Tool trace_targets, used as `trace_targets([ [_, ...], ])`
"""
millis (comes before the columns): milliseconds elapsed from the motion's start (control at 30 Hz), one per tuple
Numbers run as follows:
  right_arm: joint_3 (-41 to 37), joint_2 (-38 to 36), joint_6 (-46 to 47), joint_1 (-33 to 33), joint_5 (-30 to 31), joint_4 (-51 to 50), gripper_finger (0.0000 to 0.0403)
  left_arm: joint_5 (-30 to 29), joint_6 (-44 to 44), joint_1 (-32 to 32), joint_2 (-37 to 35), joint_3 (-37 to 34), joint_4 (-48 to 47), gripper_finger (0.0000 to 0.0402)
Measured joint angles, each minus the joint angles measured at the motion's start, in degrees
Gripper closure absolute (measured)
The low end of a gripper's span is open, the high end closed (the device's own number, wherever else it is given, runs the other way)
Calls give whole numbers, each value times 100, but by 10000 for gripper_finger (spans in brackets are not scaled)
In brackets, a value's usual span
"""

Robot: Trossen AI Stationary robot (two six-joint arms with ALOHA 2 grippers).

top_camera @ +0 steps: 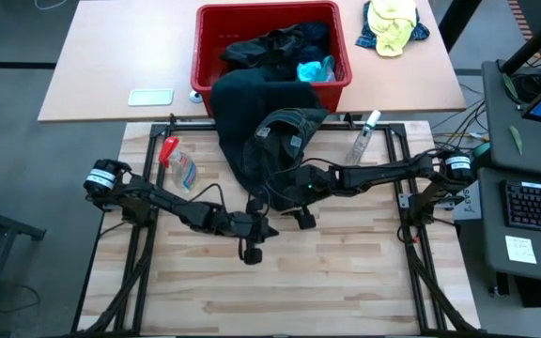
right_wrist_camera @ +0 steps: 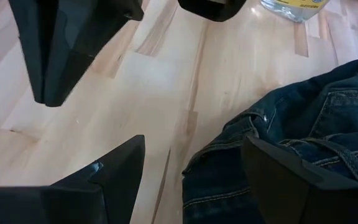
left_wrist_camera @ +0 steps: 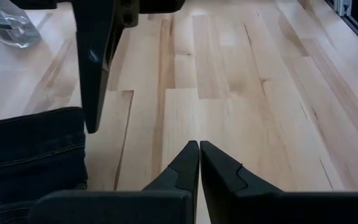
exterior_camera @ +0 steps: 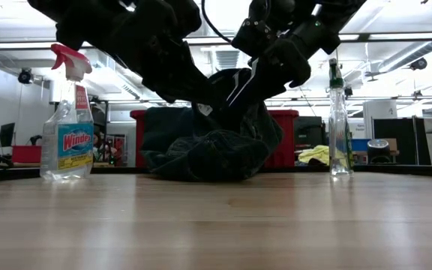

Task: Fold Laundry from Bin
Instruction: Fold the blue pants

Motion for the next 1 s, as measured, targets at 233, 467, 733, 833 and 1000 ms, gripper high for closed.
trace_targets([
  [233,0,0,-2,-4,0,-2,149,147,0,59,0,0,2,401],
  [467,0,0,2,-4,0,-1,149,147,121,74,0,1,43,401],
  [733,0,0,13,-4,0,-2,149,149,125,85,0,0,50,401],
  [833,0,0,15,-4,0,-2,149,149,127,85,0,0,79,401],
  [1000,0,0,70,-4,0,-3,149,149,127,85,0,0,106,401],
])
